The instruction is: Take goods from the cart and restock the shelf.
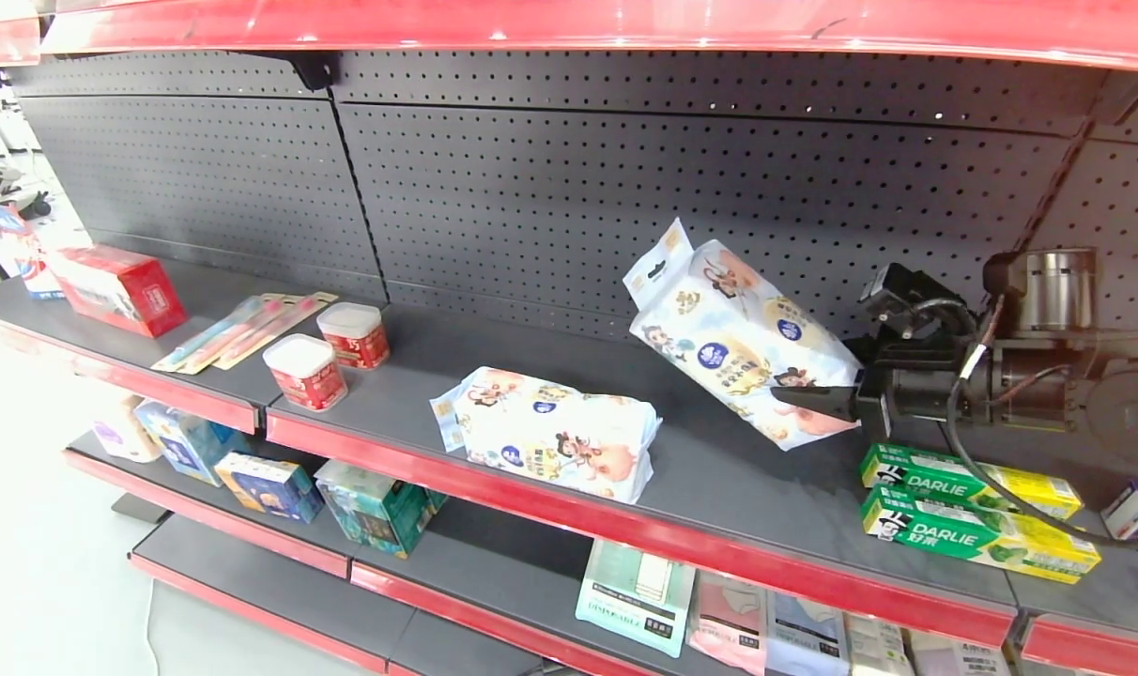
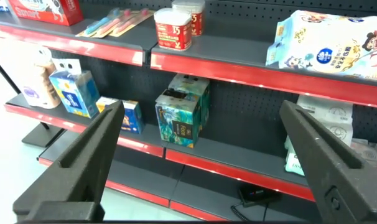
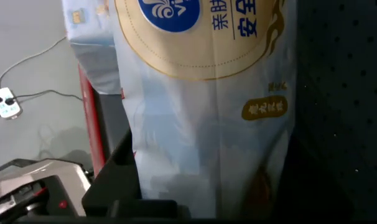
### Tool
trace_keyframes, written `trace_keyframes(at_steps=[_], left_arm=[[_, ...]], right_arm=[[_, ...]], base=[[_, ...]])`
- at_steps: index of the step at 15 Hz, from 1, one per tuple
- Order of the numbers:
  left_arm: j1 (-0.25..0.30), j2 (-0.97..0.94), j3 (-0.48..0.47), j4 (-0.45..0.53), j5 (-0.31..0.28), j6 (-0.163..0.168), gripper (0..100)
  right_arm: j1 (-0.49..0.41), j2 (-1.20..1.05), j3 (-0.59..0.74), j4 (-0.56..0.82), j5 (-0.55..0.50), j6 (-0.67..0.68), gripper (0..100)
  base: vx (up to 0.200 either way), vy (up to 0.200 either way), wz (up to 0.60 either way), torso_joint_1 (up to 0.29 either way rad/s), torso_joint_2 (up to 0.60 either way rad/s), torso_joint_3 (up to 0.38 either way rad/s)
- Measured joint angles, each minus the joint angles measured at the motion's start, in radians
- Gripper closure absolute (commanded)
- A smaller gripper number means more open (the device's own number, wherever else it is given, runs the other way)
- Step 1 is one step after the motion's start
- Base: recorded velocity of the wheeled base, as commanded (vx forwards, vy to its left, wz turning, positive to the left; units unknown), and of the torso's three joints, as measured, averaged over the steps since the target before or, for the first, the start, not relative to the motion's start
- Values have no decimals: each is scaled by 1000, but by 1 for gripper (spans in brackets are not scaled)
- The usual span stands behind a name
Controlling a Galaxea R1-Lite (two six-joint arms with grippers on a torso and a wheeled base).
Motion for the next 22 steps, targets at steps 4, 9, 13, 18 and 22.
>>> trace_keyframes(at_steps=[4,9,13,18,22], left_arm=[[0,0,0,0,0,0,0],[0,0,0,0,0,0,0],[0,0,0,0,0,0,0],[0,0,0,0,0,0,0],[0,0,0,0,0,0,0]], right_arm=[[-8,144,-141,0,10,-46,100],[28,247,-223,1,7,-43,100],[61,290,-277,0,3,-39,100],[97,333,-338,-3,-44,-34,100],[91,355,-351,-3,-30,-35,100]], base=[[0,0,0,0,0,0],[0,0,0,0,0,0],[0,0,0,0,0,0],[0,0,0,0,0,0],[0,0,0,0,0,0]])
